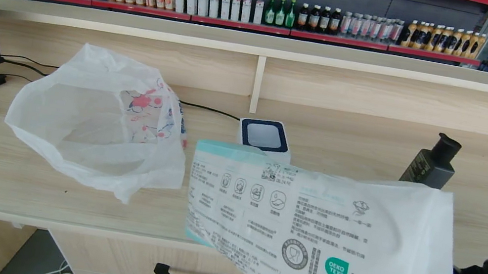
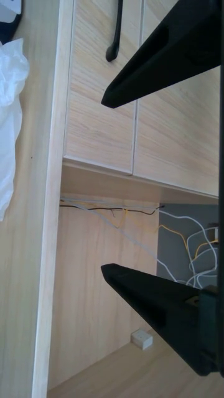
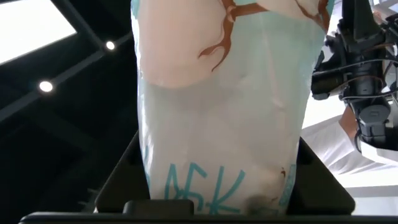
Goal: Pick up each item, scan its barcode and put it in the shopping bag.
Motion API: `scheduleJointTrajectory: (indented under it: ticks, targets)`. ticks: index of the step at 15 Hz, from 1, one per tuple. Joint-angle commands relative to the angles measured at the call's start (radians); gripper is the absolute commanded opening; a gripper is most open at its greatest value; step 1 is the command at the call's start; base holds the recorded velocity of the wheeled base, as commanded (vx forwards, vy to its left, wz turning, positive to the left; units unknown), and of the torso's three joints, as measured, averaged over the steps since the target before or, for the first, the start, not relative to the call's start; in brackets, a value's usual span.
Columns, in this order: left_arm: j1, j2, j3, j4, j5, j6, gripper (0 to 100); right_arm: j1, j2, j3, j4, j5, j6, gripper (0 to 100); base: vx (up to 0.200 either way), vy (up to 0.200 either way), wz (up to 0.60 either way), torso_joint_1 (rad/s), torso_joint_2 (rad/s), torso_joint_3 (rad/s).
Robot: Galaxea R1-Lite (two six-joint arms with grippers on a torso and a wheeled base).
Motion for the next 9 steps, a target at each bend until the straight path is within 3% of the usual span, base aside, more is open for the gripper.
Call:
scheduleJointTrajectory:
  ticks: [1, 9]
  targets:
    - [0.0, 0.0, 0.0, 0.0, 0.0, 0.0, 100, 0.024, 0.01, -0.011, 0.0, 0.0, 0.004, 0, 0.0, 0.0, 0.0, 0.0, 0.0, 0.0]
    - [0.0, 0.0, 0.0, 0.0, 0.0, 0.0, 100, -0.005, -0.067, -0.095, 0.0, -0.023, 0.191, 0, 0.0, 0.0, 0.0, 0.0, 0.0, 0.0]
